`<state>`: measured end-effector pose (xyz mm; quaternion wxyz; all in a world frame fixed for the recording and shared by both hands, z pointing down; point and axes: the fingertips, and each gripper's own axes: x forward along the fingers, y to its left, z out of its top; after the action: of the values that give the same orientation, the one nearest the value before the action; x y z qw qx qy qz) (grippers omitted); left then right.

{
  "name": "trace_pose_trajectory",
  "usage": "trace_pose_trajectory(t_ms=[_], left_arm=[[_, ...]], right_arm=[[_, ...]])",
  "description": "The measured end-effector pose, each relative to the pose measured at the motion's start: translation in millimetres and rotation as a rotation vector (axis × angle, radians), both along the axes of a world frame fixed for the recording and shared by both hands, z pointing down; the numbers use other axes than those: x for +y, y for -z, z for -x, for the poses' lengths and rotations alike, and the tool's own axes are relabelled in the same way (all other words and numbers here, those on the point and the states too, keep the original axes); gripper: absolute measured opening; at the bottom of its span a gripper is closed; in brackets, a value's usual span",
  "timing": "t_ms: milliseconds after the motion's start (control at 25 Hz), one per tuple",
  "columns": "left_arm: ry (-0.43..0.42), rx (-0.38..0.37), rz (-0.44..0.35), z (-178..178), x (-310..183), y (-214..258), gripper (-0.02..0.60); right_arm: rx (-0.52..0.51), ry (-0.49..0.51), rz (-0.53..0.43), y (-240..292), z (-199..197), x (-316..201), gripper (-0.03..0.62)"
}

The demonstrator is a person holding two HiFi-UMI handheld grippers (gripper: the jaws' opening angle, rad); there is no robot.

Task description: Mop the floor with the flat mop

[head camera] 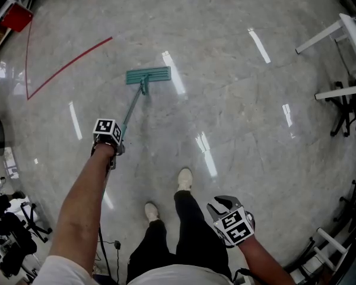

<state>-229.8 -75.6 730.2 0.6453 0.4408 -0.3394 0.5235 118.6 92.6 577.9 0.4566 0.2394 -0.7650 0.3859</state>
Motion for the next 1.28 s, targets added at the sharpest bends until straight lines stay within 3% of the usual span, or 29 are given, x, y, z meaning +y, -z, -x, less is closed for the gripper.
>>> trace_pose_trajectory(t_ms=[240, 560, 840, 1280], left_arm=[[-0.004, -0.015, -0.033, -8, -5, -7, 0.057], [0.028, 0.018, -0.07, -16, 34, 3, 0.057], [0.019, 0.066, -0.097, -19, 111, 23, 0.057], [-0.061, 0.069, -0.046, 3, 272, 41, 0.057]], right_arm=[[0.014, 0.005, 0.011, -6, -9, 8, 0.124], [0.002, 0.026, -0.018, -2, 10, 10, 0.124], [-0.015, 0.035, -0.061, -1, 33, 17, 0.124], [-0.022, 0.082, -0.118, 9, 82, 50, 0.124]])
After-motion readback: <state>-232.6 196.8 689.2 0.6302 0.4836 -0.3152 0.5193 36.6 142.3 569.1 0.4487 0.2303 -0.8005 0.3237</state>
